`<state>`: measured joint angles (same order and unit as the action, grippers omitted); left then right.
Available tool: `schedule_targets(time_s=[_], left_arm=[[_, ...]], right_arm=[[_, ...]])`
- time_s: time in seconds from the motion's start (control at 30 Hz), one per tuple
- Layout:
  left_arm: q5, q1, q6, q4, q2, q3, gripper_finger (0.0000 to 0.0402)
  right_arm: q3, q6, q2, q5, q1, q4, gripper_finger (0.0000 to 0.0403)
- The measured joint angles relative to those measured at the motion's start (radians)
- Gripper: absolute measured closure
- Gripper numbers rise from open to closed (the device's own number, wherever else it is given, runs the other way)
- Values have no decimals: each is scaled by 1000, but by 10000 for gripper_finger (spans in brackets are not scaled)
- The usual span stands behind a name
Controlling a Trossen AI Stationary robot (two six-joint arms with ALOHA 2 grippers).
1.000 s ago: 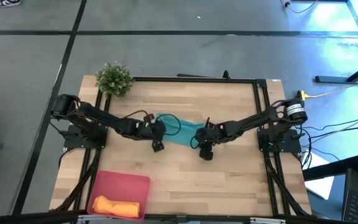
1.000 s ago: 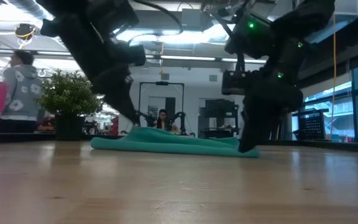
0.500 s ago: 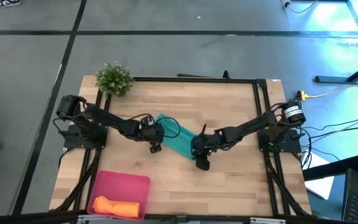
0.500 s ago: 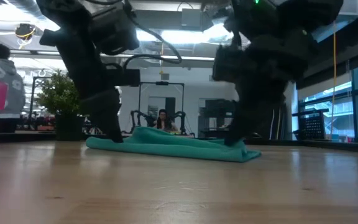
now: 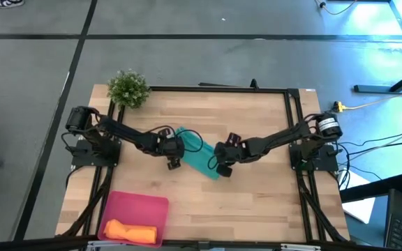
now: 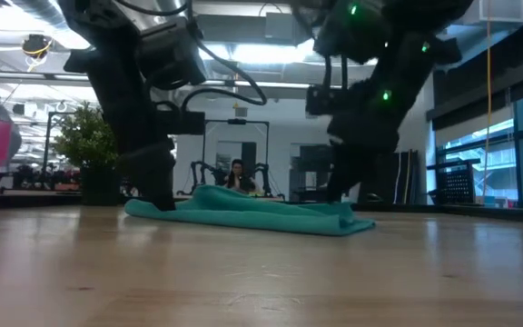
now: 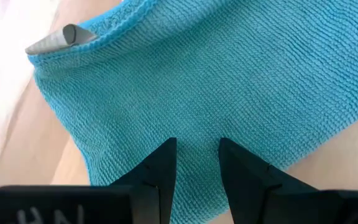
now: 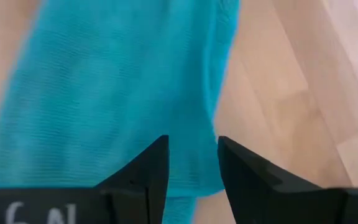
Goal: Roll microfiber towels into tight, uniform cylinder then place into a basket
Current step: Fold the blue microfiber cloth
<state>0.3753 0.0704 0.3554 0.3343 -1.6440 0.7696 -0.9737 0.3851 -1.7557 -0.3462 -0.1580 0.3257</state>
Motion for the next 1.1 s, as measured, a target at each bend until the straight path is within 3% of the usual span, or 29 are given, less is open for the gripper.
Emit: schedule_targets(time_s=[0.47, 0.9, 1.1], left_arm=[[1, -117, -233, 11, 1, 1, 292], [-1, -229, -490, -112, 0, 0, 292], [0, -233, -517, -139, 8, 0, 292]], right_arm=[[13, 70, -83, 70, -29, -34, 264], [19, 136, -91, 162, -125, -221, 264], [10, 130, -89, 101, -151, -230, 264]])
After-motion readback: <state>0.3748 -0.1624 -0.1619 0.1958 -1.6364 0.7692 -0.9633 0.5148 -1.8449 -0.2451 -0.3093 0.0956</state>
